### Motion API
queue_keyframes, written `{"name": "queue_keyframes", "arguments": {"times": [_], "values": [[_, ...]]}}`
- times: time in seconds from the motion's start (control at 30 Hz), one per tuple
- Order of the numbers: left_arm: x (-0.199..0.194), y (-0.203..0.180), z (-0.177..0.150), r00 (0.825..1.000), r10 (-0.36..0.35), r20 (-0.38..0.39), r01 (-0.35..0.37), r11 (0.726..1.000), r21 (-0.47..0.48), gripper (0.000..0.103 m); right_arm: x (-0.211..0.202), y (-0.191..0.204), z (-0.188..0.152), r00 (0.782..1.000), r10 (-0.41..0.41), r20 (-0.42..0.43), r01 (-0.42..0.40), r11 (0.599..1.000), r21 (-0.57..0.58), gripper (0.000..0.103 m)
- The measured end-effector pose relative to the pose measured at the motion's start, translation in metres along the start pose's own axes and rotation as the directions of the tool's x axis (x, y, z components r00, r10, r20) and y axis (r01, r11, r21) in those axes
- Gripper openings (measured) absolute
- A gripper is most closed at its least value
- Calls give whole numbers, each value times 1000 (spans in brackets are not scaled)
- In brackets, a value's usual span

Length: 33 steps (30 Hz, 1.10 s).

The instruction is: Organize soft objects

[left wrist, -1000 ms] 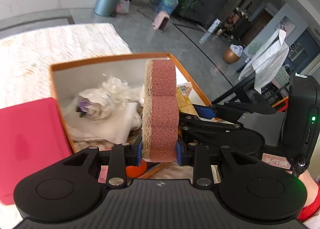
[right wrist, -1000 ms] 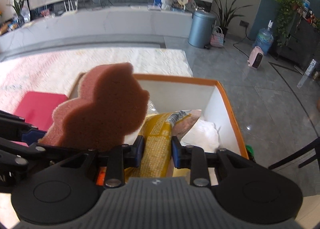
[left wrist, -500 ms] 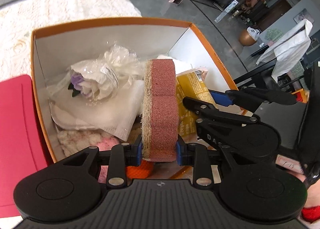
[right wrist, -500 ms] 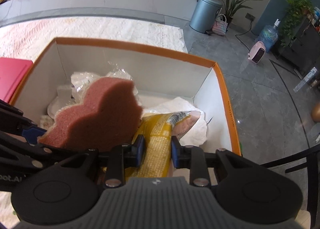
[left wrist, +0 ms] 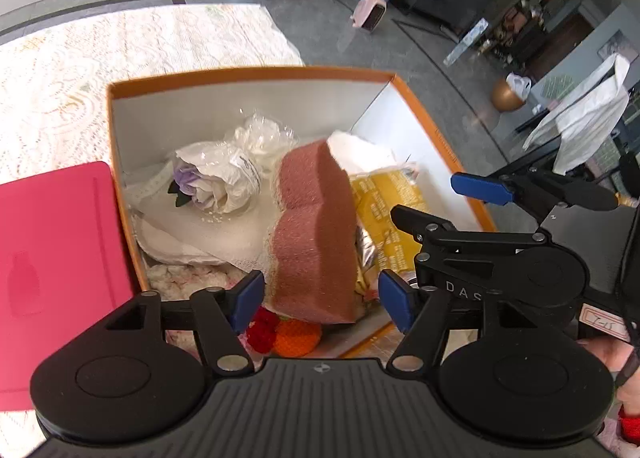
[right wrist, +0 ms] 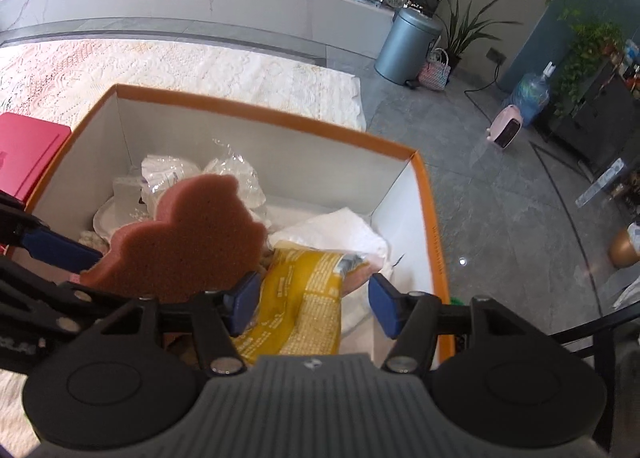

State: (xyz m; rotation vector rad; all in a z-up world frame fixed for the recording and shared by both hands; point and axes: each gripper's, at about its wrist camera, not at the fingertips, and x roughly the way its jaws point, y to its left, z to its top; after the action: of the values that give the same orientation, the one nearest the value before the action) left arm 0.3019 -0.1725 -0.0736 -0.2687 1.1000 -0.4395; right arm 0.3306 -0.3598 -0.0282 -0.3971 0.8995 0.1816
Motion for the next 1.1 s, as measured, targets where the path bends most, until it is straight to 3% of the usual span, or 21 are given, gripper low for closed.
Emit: {"name": "queue_keyframes", "arguments": {"times": [0.13,0.3,0.47,0.7,0.8,0.9,0.97,1.1], "values": [[-24,-2,1,999,0,47,0,1000,2,82,-19,-1,5,999,-25,26,25,1000,8,80],[-62,-3,-4,991,-16,129,14,1000,15,82,-45,2,7,999,-17,47,15,999,52,82],[-105,-10,-20,957,-7,290,-14,998,69,79,-76,8,6,996,4,86,-15,992,129,85],[-165,-14,-60,854,74,515,-155,981,116,74,-129,27,-5,970,81,227,-141,954,263,94],[-184,-16,-82,791,133,598,-249,961,117,74,-149,43,-15,951,90,296,-181,938,295,96],[-193,-20,-104,700,217,680,-376,922,93,74,-164,62,-28,933,71,353,-192,927,322,98],[-196,-18,-116,652,249,717,-425,902,73,74,-171,77,-37,920,43,390,-185,924,334,100],[-200,-10,-139,589,302,750,-467,884,11,74,-182,106,-57,894,21,448,-197,916,349,100]]}}
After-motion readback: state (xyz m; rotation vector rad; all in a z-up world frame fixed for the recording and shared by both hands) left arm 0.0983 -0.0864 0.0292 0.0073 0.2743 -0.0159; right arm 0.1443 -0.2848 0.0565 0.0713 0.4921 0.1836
